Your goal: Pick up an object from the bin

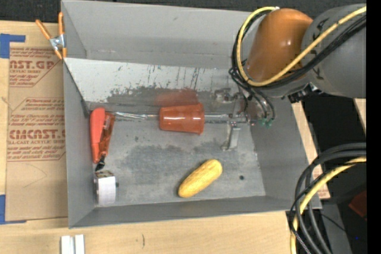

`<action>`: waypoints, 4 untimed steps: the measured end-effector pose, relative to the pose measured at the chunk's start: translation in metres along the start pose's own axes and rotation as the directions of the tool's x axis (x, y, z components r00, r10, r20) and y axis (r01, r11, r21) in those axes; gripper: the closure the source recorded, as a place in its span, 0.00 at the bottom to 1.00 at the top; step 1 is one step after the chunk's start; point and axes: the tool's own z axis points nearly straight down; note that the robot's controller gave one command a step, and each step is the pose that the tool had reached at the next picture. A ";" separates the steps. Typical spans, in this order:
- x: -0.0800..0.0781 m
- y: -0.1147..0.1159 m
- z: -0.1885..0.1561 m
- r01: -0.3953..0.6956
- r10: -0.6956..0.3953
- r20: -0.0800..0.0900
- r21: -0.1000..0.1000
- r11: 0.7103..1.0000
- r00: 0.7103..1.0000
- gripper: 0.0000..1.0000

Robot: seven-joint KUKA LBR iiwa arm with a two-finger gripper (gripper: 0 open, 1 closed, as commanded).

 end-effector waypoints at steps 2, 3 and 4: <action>-0.007 0.034 0.037 0.009 -0.009 0.013 0.001 1.000 1.000 0.00; 0.012 0.070 0.089 0.095 -0.095 0.009 0.001 0.995 0.995 0.00; 0.054 0.058 0.097 0.175 -0.175 0.017 0.001 0.985 0.984 0.00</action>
Offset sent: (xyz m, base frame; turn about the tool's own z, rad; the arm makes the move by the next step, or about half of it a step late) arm 0.0062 0.0626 -0.0755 -0.0221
